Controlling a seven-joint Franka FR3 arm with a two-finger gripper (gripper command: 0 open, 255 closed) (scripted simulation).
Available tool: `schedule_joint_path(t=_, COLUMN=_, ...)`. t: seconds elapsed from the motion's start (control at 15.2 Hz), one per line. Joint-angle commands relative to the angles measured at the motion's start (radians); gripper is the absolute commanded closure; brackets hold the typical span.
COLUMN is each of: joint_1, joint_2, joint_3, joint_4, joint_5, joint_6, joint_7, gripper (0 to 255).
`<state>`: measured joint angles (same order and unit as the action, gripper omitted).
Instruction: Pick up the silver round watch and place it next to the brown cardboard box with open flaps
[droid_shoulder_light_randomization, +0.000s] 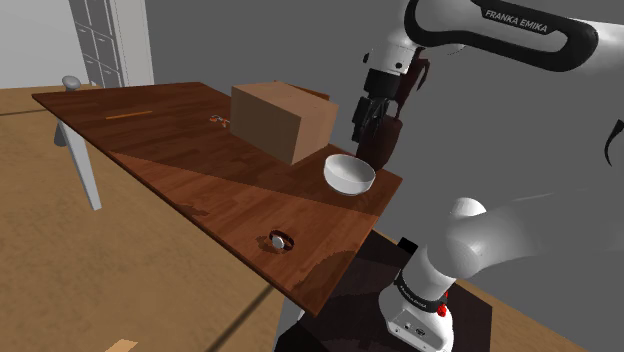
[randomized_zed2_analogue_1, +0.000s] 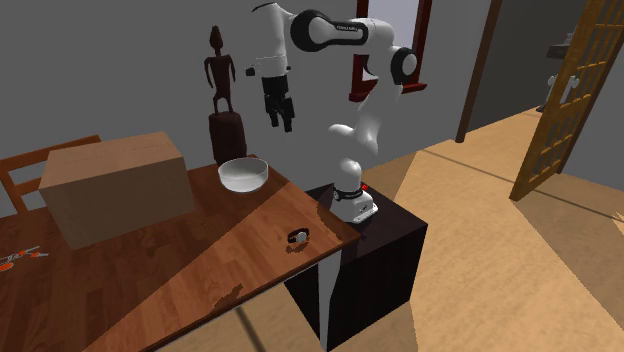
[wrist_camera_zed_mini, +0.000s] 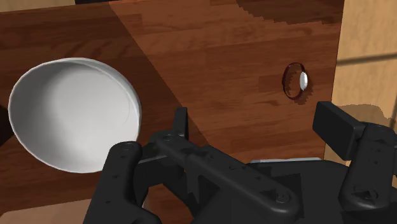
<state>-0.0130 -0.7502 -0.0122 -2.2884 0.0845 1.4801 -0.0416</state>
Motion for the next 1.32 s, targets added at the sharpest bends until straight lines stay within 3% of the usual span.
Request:
schedule_joint_path(t=0.0, joint_1=0.0, joint_2=0.0, joint_3=0.0, joint_4=0.0, joint_5=0.0, joint_6=0.0, joint_7=0.0, gripper=0)
schedule_joint_path(t=0.59, joint_1=0.062, joint_2=0.113, joint_3=0.148, joint_4=-0.127, joint_5=0.08, joint_6=0.215, joint_7=0.107, gripper=0)
schedule_joint_path(t=1.25, joint_1=0.122, joint_2=0.361, joint_3=0.313, joint_4=-0.159, joint_5=0.131, joint_6=0.468, joint_7=0.228, gripper=0)
